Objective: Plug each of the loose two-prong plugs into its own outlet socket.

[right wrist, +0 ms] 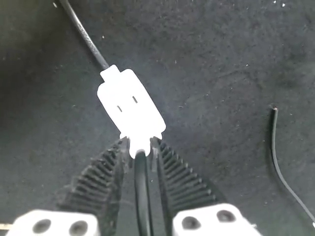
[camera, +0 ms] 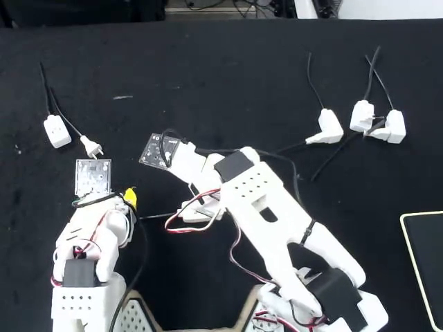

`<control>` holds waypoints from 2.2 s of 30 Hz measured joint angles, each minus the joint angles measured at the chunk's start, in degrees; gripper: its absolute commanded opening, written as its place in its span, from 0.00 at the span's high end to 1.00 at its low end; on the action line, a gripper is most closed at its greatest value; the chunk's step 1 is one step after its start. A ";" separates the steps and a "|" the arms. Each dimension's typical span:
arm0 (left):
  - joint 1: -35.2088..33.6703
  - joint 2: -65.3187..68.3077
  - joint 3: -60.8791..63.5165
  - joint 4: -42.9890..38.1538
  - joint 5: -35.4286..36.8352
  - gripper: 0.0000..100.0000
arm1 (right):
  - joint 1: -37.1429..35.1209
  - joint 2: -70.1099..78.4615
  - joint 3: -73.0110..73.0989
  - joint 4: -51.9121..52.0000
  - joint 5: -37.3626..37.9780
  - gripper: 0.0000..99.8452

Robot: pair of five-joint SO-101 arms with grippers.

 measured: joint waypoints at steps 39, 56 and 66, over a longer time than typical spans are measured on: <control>0.00 0.00 0.00 0.00 0.00 0.85 | 4.31 -16.00 15.91 -8.35 3.43 0.99; 0.00 0.00 0.00 0.00 0.00 0.85 | 0.53 -18.37 9.85 -2.73 -0.53 0.99; 0.00 0.00 0.00 0.00 0.00 0.85 | 0.53 -17.23 9.67 0.09 0.88 0.99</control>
